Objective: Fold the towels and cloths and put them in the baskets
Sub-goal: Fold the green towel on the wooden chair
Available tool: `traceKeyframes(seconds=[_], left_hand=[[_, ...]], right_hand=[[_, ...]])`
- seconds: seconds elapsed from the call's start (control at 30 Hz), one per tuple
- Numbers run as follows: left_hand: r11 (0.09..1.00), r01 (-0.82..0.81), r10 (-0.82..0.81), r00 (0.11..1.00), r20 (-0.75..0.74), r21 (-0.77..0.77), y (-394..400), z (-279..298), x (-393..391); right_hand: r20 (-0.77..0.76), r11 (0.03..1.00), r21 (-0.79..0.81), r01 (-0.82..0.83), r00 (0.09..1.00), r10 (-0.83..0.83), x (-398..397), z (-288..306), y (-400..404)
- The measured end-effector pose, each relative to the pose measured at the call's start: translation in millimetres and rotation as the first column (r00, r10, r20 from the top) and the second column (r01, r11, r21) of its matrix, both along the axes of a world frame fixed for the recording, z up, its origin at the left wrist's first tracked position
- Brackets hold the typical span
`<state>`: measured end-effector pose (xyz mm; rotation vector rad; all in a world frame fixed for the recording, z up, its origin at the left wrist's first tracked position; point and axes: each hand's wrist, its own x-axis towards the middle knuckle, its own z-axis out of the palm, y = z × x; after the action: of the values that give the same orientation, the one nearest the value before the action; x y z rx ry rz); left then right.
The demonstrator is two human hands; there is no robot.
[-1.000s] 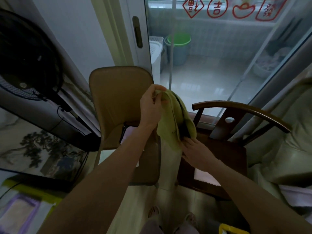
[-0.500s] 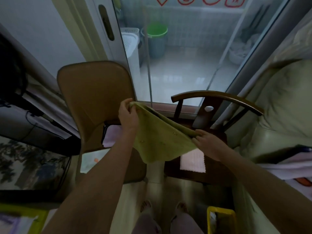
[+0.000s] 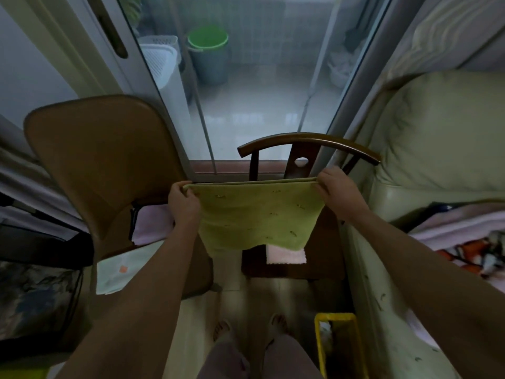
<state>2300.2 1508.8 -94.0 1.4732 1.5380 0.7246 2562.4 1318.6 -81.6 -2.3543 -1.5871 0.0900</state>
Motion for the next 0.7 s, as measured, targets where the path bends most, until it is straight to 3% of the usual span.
traceKeyframes(seconds=[0.23,0.27,0.33,0.43,0.53,0.6,0.7], left_hand=[[0.998,0.05,-0.049,0.998,-0.028,0.028,2.1,6.5,10.6],[0.997,0.062,-0.061,0.997,-0.038,0.041,-0.8,9.0,12.5],[0.995,0.064,-0.061,0.997,-0.044,0.071,-6.7,12.6,16.3],[0.988,0.14,-0.136,0.989,-0.066,0.062,-10.2,9.5,16.3],[0.97,0.24,-0.238,0.943,-0.234,-0.021,-12.5,2.2,9.8],[0.976,0.219,-0.213,0.952,-0.219,0.004,-17.1,5.8,14.0],[0.989,0.147,-0.15,0.973,-0.178,-0.029,-26.8,11.7,23.7]], right_hand=[[-0.326,0.951,0.065,0.302,0.907,-0.266,-1.4,12.8,-4.6],[-0.311,0.955,0.032,0.296,0.911,-0.272,-0.3,13.5,-7.0],[-0.113,0.963,-0.057,0.265,0.956,-0.269,1.8,14.3,-8.6],[0.018,0.943,0.082,0.324,0.945,-0.326,0.2,9.0,-10.3],[0.112,0.954,-0.115,0.278,0.958,-0.266,-8.8,-7.5,-26.6],[0.017,0.928,-0.029,0.372,0.928,-0.372,-9.7,-12.0,-37.3],[-0.282,0.867,0.023,0.498,0.835,-0.472,-13.8,-8.8,-41.1]])
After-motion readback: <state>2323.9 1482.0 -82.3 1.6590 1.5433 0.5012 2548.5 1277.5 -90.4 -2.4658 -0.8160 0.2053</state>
